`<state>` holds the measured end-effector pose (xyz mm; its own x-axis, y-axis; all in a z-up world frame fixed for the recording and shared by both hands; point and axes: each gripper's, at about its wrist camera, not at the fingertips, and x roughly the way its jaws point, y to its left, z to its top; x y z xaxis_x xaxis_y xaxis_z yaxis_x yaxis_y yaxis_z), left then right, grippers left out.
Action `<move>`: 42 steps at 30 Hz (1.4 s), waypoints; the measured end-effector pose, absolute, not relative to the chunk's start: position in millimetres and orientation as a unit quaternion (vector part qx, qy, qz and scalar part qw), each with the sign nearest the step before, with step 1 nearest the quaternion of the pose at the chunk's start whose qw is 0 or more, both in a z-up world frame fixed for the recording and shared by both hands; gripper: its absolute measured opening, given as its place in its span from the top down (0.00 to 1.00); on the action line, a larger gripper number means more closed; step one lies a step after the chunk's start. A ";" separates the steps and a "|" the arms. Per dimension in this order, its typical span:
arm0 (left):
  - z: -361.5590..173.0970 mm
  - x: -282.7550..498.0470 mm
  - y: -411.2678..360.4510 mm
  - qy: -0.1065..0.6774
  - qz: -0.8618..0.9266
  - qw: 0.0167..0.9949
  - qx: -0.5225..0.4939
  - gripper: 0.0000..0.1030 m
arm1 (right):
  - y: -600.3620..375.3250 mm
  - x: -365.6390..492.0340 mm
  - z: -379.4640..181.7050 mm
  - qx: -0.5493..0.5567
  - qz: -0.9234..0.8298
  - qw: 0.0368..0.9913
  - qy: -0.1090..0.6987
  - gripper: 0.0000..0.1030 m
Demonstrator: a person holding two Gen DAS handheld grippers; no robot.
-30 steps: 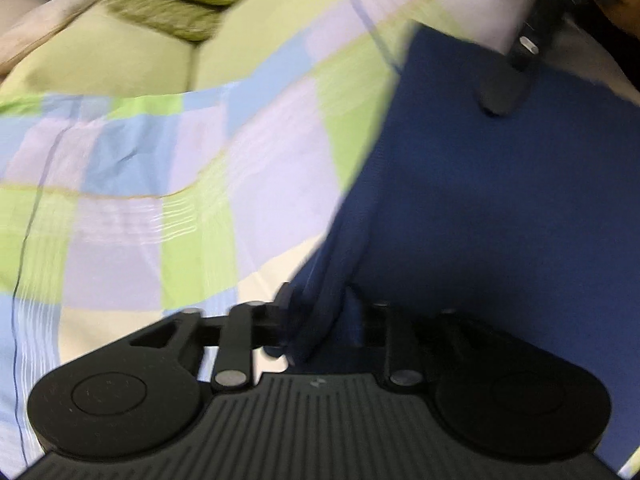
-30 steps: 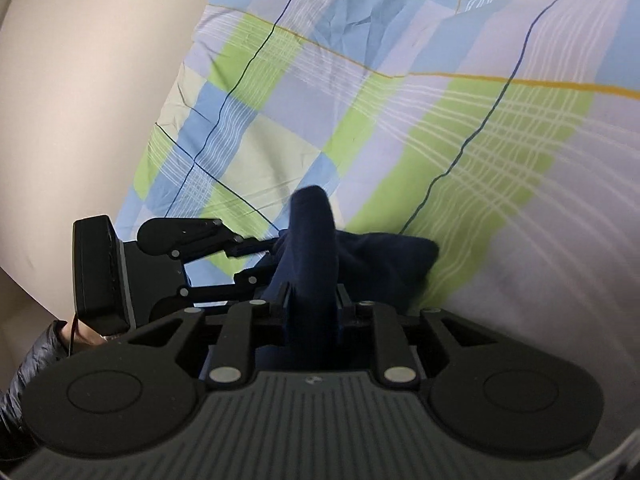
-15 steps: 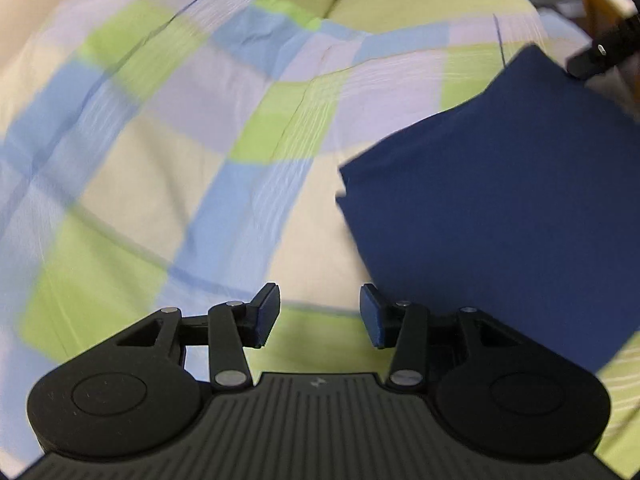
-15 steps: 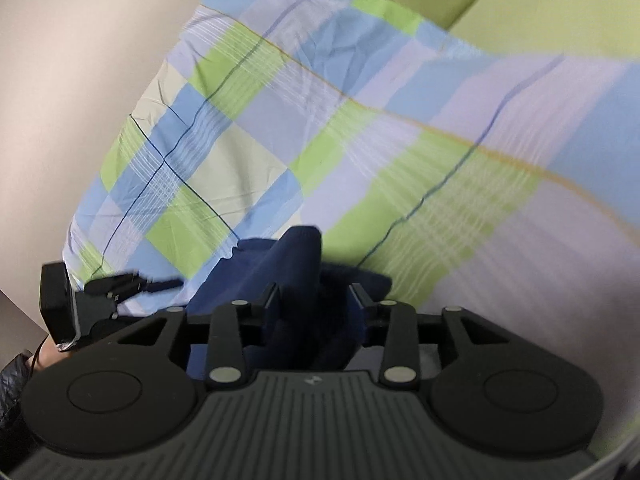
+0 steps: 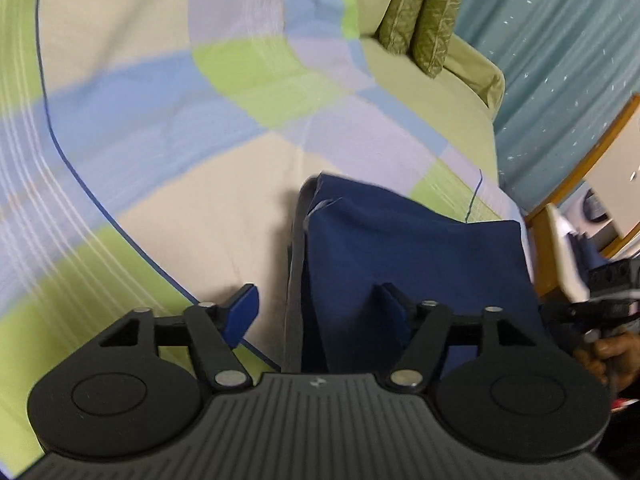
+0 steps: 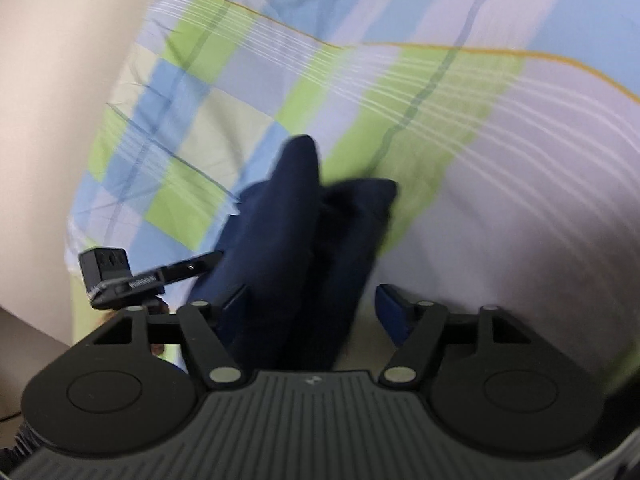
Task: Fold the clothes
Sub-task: 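Lower the folded navy top onto the sheet and open both grippers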
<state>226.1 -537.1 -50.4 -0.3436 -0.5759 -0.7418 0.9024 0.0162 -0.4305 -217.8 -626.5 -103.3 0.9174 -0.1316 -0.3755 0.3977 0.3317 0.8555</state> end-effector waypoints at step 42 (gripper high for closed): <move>-19.0 164.2 -358.0 0.367 -0.550 0.749 0.034 0.65 | -663.0 -126.9 -3.9 0.255 -0.062 0.948 0.182 0.70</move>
<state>164.2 -358.0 -19.0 0.1255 -0.8002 -0.5865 0.8494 0.3921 -0.3531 -126.9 -663.0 -3.9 0.9260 -0.0242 -0.3768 0.2099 0.8625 0.4605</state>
